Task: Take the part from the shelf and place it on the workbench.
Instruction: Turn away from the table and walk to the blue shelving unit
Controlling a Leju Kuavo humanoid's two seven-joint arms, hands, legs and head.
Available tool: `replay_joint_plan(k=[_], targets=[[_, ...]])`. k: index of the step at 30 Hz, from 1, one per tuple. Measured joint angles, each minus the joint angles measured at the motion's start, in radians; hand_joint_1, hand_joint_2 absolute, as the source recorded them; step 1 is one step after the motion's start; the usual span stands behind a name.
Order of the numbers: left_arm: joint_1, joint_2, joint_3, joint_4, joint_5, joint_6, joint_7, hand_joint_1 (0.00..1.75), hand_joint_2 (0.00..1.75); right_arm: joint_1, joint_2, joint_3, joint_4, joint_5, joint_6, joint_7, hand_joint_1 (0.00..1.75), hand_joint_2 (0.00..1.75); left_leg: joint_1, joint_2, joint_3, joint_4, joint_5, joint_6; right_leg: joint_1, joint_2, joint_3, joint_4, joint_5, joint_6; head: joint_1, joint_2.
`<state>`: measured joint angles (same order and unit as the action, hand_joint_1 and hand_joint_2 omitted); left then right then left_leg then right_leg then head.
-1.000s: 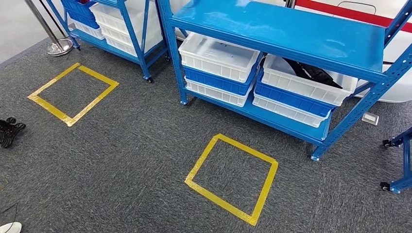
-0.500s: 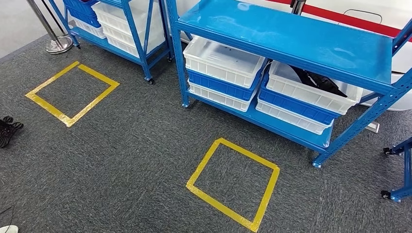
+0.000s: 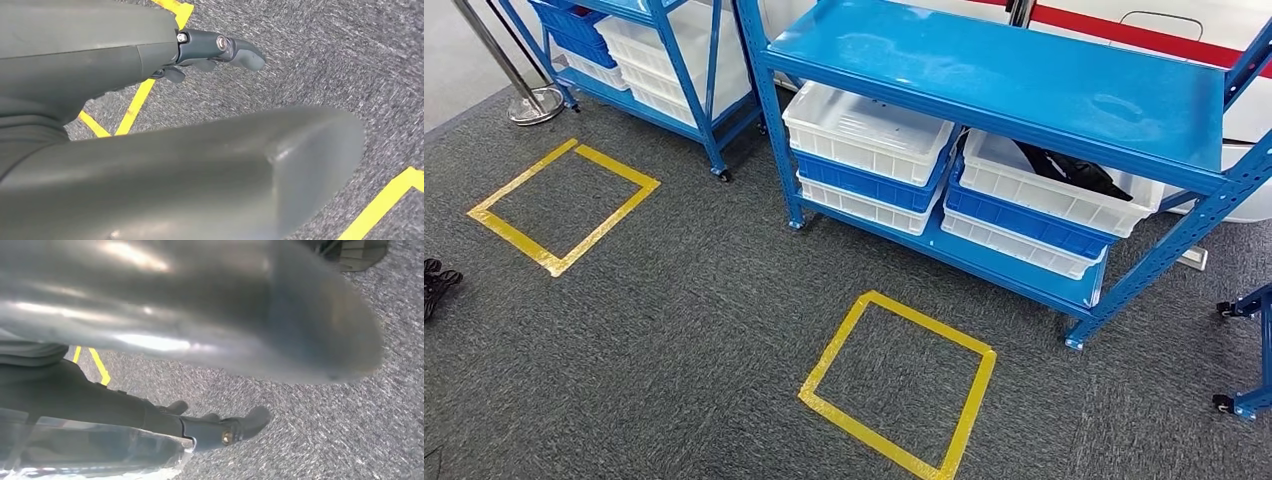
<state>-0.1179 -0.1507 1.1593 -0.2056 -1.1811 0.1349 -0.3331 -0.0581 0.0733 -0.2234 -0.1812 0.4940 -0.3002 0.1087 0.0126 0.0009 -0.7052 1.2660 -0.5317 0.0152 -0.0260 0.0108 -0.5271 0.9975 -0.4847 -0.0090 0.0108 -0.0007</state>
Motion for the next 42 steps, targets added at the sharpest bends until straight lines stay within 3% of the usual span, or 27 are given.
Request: replay_joint_plan(k=[2, 3, 5, 8, 9, 11, 13, 14, 15, 16, 17, 18, 19, 21, 24, 25, 27, 28, 29, 30, 31, 33, 34, 37, 39, 40, 42], targets=[[0.002, 0.002, 0.0, 0.0, 0.001, 0.001, 0.0, 0.0, 0.0, 0.001, 0.003, 0.0, 0.0, 0.0, 0.0, 0.0, 0.0, 0.0, -0.009, -0.001, 0.043, -0.132, 0.092, 0.027, 0.003, 0.003, 0.017, -0.002, -0.011, 0.001, 0.0, 0.0], [0.002, 0.003, 0.0, 0.0, 0.001, 0.002, -0.001, 0.0, 0.0, 0.0, 0.005, 0.0, 0.0, 0.001, 0.0, 0.0, 0.0, 0.0, -0.015, 0.0, 0.065, -0.188, 0.118, 0.041, 0.006, 0.005, 0.022, -0.005, -0.017, 0.003, 0.001, 0.0], [0.002, 0.006, 0.0, 0.0, 0.001, 0.003, -0.002, 0.0, 0.0, -0.002, 0.01, 0.0, 0.001, 0.002, 0.0, 0.0, 0.0, 0.0, -0.026, 0.003, 0.086, -0.237, 0.124, 0.058, 0.004, 0.005, 0.026, -0.011, -0.025, 0.012, 0.002, 0.0], [0.004, 0.005, 0.0, -0.001, 0.002, 0.005, -0.001, 0.0, 0.0, -0.004, 0.014, 0.0, 0.0, 0.004, 0.0, -0.001, 0.0, 0.0, -0.026, 0.001, 0.119, -0.282, 0.123, 0.069, 0.01, -0.001, 0.038, -0.018, -0.035, 0.021, 0.0, 0.0], [0.005, 0.004, 0.0, 0.0, 0.002, 0.007, 0.0, 0.0, 0.0, -0.004, 0.014, 0.0, 0.0, 0.005, 0.0, -0.002, 0.0, 0.0, -0.024, 0.001, 0.136, -0.302, 0.126, 0.075, 0.014, -0.003, 0.031, 0.005, -0.047, 0.019, 0.001, 0.0], [0.004, 0.003, 0.0, 0.0, 0.002, 0.008, 0.002, 0.0, 0.0, -0.005, 0.011, -0.001, 0.0, 0.005, 0.0, -0.003, 0.0, 0.0, -0.024, 0.001, 0.16, -0.322, 0.124, 0.081, 0.013, -0.005, -0.028, 0.116, -0.089, 0.012, 0.005, 0.0], [0.004, 0.003, 0.0, 0.0, 0.002, 0.009, 0.005, 0.0, 0.0, -0.003, 0.008, -0.001, 0.0, 0.005, 0.0, -0.004, 0.0, 0.0, -0.026, 0.0, 0.171, -0.322, 0.112, 0.078, 0.007, -0.005, -0.106, 0.231, -0.119, 0.016, 0.006, 0.0], [0.006, 0.003, 0.0, 0.0, 0.002, 0.009, 0.006, 0.0, 0.0, -0.001, 0.006, -0.001, 0.0, 0.006, 0.0, -0.004, 0.0, 0.0, -0.026, -0.003, 0.178, -0.321, 0.105, 0.074, 0.003, -0.005, -0.126, 0.244, -0.11, 0.026, 0.006, 0.0], [0.007, 0.002, 0.0, 0.0, 0.002, 0.009, 0.008, 0.0, 0.0, 0.0, 0.004, -0.001, 0.0, 0.006, 0.0, -0.006, 0.0, 0.0, -0.025, -0.004, 0.187, -0.319, 0.096, 0.069, -0.001, -0.006, -0.125, 0.216, -0.083, 0.04, 0.006, 0.0], [0.008, 0.001, 0.0, 0.0, 0.002, 0.009, 0.01, 0.0, 0.0, 0.002, 0.003, -0.001, 0.0, 0.008, 0.001, -0.008, 0.0, 0.0, -0.023, -0.006, 0.195, -0.314, 0.086, 0.062, -0.006, -0.007, -0.106, 0.153, -0.043, 0.056, 0.007, 0.0], [0.009, 0.001, 0.0, 0.0, 0.003, 0.009, 0.011, 0.0, 0.0, 0.002, 0.002, -0.001, 0.0, 0.01, 0.002, -0.01, 0.0, 0.0, -0.023, -0.006, 0.201, -0.306, 0.073, 0.053, -0.01, -0.011, -0.082, 0.088, -0.004, 0.065, 0.006, 0.0], [0.009, 0.0, 0.0, 0.0, 0.004, 0.009, 0.012, 0.0, 0.0, 0.002, 0.002, -0.001, 0.0, 0.012, 0.004, -0.012, 0.0, 0.0, -0.023, -0.006, 0.203, -0.295, 0.059, 0.045, -0.011, -0.013, -0.059, 0.034, 0.021, 0.068, 0.007, 0.0], [0.009, 0.0, 0.0, 0.0, 0.005, 0.009, 0.012, 0.0, 0.0, 0.001, 0.002, -0.001, 0.0, 0.014, 0.006, -0.013, 0.0, 0.0, -0.025, -0.006, 0.203, -0.286, 0.046, 0.038, -0.01, -0.014, -0.044, 0.003, 0.033, 0.062, 0.007, 0.0], [0.008, 0.001, 0.0, 0.0, 0.007, 0.01, 0.013, 0.0, 0.0, -0.002, 0.002, -0.001, 0.001, 0.016, 0.008, -0.014, 0.0, 0.0, -0.026, -0.005, 0.202, -0.277, 0.031, 0.029, -0.004, -0.012, -0.034, -0.004, 0.028, 0.04, 0.004, 0.0], [0.007, 0.001, 0.001, 0.0, 0.007, 0.011, 0.013, 0.0, 0.0, -0.002, 0.003, -0.001, 0.001, 0.018, 0.009, -0.014, 0.0, 0.0, -0.016, -0.005, 0.194, -0.241, 0.005, 0.015, -0.012, -0.008, -0.021, -0.004, 0.017, 0.017, -0.002, 0.0], [0.007, 0.001, 0.001, 0.0, 0.007, 0.012, 0.013, 0.0, 0.0, -0.002, 0.004, -0.001, 0.001, 0.018, 0.009, -0.014, 0.0, 0.0, -0.012, -0.005, 0.17, -0.192, -0.017, 0.007, -0.015, -0.007, -0.013, -0.005, 0.012, 0.01, -0.005, 0.0], [0.007, 0.001, 0.0, 0.0, 0.007, 0.012, 0.013, 0.0, 0.0, -0.003, 0.005, -0.001, 0.001, 0.019, 0.009, -0.014, 0.0, 0.0, -0.004, -0.005, 0.085, -0.048, -0.065, -0.007, -0.012, -0.006, -0.001, -0.005, 0.001, 0.0, -0.009, 0.0], [0.008, 0.001, 0.0, 0.0, 0.007, 0.012, 0.013, 0.0, 0.0, -0.003, 0.005, -0.001, 0.001, 0.02, 0.009, -0.014, 0.0, 0.0, -0.001, -0.004, 0.041, 0.013, -0.076, -0.011, -0.012, -0.005, 0.005, -0.005, -0.006, -0.002, -0.009, 0.0], [0.009, 0.001, 0.0, 0.0, 0.007, 0.012, 0.014, 0.0, 0.0, -0.003, 0.005, -0.001, 0.001, 0.021, 0.009, -0.014, 0.0, 0.0, 0.002, -0.004, 0.01, 0.04, -0.066, -0.012, -0.011, -0.004, 0.012, -0.005, -0.012, -0.001, -0.009, 0.0], [0.009, 0.001, 0.001, 0.0, 0.007, 0.012, 0.014, 0.0, 0.0, -0.002, 0.005, -0.001, 0.001, 0.021, 0.009, -0.014, 0.0, 0.0, 0.004, -0.004, 0.0, 0.027, -0.034, -0.012, -0.012, -0.002, 0.022, -0.005, -0.019, 0.001, -0.009, 0.0], [0.01, 0.001, 0.001, 0.0, 0.007, 0.012, 0.014, 0.0, 0.0, -0.001, 0.005, -0.001, 0.001, 0.021, 0.009, -0.013, 0.0, 0.0, 0.005, -0.004, 0.009, -0.024, 0.016, -0.009, -0.012, 0.001, 0.033, -0.005, -0.026, 0.003, -0.009, 0.0], [0.01, 0.003, 0.001, 0.0, 0.007, 0.012, 0.014, 0.0, 0.0, -0.001, 0.008, -0.001, 0.001, 0.022, 0.009, -0.013, 0.0, 0.0, 0.002, -0.005, 0.052, -0.16, 0.107, 0.003, -0.01, 0.004, 0.048, -0.008, -0.041, 0.009, -0.009, 0.0], [0.009, 0.003, 0.001, 0.0, 0.007, 0.012, 0.014, 0.0, 0.0, -0.003, 0.01, -0.001, 0.001, 0.023, 0.009, -0.013, 0.0, 0.0, -0.003, -0.004, 0.069, -0.207, 0.126, 0.01, -0.009, 0.005, 0.051, -0.01, -0.046, 0.013, -0.01, 0.0], [0.006, 0.004, 0.001, 0.0, 0.007, 0.013, 0.018, 0.0, 0.0, -0.004, 0.013, -0.001, 0.002, 0.028, 0.009, -0.012, 0.0, 0.0, -0.014, -0.001, 0.085, -0.239, 0.115, 0.028, -0.005, 0.003, 0.055, -0.025, -0.055, 0.029, -0.012, 0.0], [0.007, 0.004, 0.001, 0.0, 0.007, 0.017, 0.021, 0.0, 0.0, -0.004, 0.013, -0.001, 0.002, 0.032, 0.009, -0.01, 0.0, 0.0, -0.011, -0.001, 0.112, -0.264, 0.117, 0.039, 0.0, -0.003, 0.059, -0.014, -0.067, 0.034, -0.009, 0.0], [0.007, 0.003, 0.001, 0.0, 0.007, 0.021, 0.024, 0.0, 0.0, -0.005, 0.012, -0.001, 0.002, 0.033, 0.009, -0.01, 0.0, 0.0, -0.01, -0.001, 0.126, -0.278, 0.119, 0.045, 0.002, -0.005, 0.044, 0.023, -0.084, 0.031, -0.006, 0.0], [0.004, 0.003, 0.001, 0.0, 0.006, 0.033, 0.035, 0.0, 0.0, -0.008, 0.009, -0.001, 0.002, 0.035, 0.009, -0.01, 0.0, 0.0, -0.012, 0.0, 0.139, -0.288, 0.115, 0.056, 0.003, -0.006, -0.034, 0.156, -0.133, 0.019, -0.002, 0.0]])
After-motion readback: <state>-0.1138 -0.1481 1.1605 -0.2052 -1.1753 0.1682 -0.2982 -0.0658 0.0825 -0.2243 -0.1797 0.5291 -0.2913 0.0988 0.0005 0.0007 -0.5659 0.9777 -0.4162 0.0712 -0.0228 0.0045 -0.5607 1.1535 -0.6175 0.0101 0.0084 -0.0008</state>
